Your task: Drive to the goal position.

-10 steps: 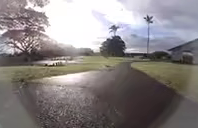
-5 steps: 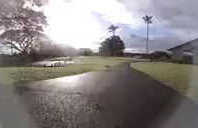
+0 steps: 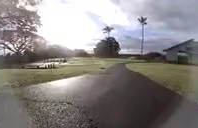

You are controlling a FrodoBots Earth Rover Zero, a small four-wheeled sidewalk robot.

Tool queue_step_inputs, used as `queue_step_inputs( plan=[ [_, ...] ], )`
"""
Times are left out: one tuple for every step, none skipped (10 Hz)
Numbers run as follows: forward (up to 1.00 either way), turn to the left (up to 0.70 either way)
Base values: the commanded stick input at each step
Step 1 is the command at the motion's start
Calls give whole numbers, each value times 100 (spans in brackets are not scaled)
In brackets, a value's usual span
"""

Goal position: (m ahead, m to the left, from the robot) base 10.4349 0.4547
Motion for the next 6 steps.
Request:
queue_step_inputs(
  plan=[
    [60, -15],
    [60, -15],
    [60, -15],
    [60, -15],
    [60, -4],
    [60, 0]
  ],
)
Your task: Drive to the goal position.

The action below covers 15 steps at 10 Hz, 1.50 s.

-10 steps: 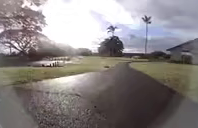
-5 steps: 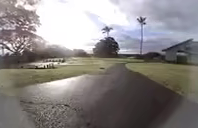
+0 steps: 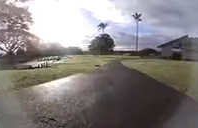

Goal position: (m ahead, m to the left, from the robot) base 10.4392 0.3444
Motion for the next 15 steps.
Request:
queue_step_inputs(
  plan=[
    [60, 0],
    [60, 0],
    [60, 0],
    [60, 0],
    [60, 0],
    [60, 0],
    [60, 0],
    [60, 0],
    [60, 0],
    [60, 0],
    [60, 0],
    [60, 0],
    [60, 0],
    [60, -8],
    [60, -15]
  ],
)
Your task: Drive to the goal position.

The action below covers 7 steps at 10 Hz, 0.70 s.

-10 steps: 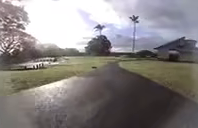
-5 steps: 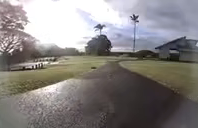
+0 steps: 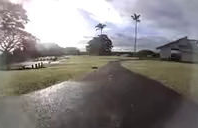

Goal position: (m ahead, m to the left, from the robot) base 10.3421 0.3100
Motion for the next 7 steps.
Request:
queue_step_inputs(
  plan=[
    [60, -15],
    [60, -15],
    [60, -15],
    [60, -15],
    [60, -15],
    [60, -15],
    [60, -15]
  ],
)
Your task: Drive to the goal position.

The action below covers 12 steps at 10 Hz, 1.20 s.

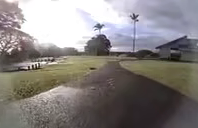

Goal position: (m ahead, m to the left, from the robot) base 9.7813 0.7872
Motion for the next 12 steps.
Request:
queue_step_inputs(
  plan=[
    [60, -15],
    [60, -8],
    [60, 0],
    [60, 0],
    [60, 0],
    [60, 0],
    [60, 0],
    [60, 0],
    [60, 0],
    [60, 0],
    [60, -1],
    [60, -8]
  ],
)
